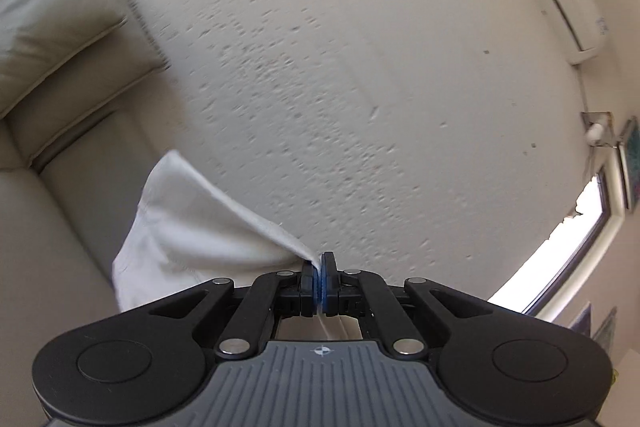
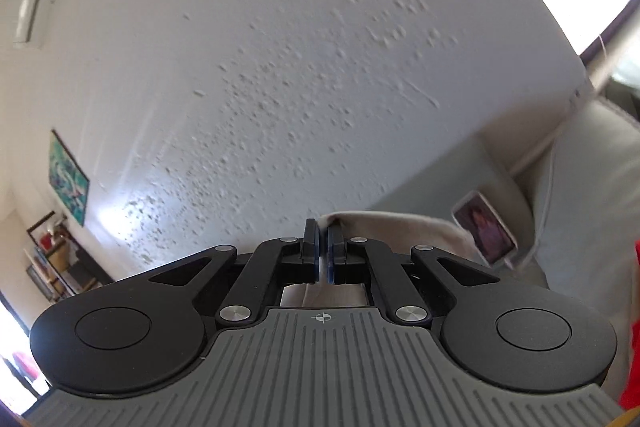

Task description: Fold clothes

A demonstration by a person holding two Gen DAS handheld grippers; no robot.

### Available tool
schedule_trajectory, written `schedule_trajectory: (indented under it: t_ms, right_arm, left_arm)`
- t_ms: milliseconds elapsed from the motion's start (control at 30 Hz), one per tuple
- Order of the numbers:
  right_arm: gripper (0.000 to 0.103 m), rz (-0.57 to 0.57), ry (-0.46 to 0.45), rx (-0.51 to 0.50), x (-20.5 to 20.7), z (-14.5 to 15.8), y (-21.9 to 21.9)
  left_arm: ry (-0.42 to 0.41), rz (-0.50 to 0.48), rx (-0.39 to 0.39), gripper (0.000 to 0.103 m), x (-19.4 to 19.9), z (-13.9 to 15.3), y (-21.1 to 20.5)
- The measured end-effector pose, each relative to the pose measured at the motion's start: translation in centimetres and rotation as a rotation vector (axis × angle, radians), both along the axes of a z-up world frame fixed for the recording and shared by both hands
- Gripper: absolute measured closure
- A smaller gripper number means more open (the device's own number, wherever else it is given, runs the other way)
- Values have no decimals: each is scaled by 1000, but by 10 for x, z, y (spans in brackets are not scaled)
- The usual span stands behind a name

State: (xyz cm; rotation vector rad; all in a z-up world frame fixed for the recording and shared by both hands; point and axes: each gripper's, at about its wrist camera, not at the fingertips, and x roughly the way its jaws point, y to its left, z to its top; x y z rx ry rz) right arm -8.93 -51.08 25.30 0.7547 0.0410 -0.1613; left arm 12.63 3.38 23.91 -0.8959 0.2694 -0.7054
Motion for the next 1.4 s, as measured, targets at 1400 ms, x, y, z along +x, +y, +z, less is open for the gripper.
schedule_trajectory:
  t_ms: [1400]
  right_arm:
    - [95, 4, 783, 39, -63, -305, 29]
  left_arm:
    - [595, 115, 746, 102, -114, -289, -21]
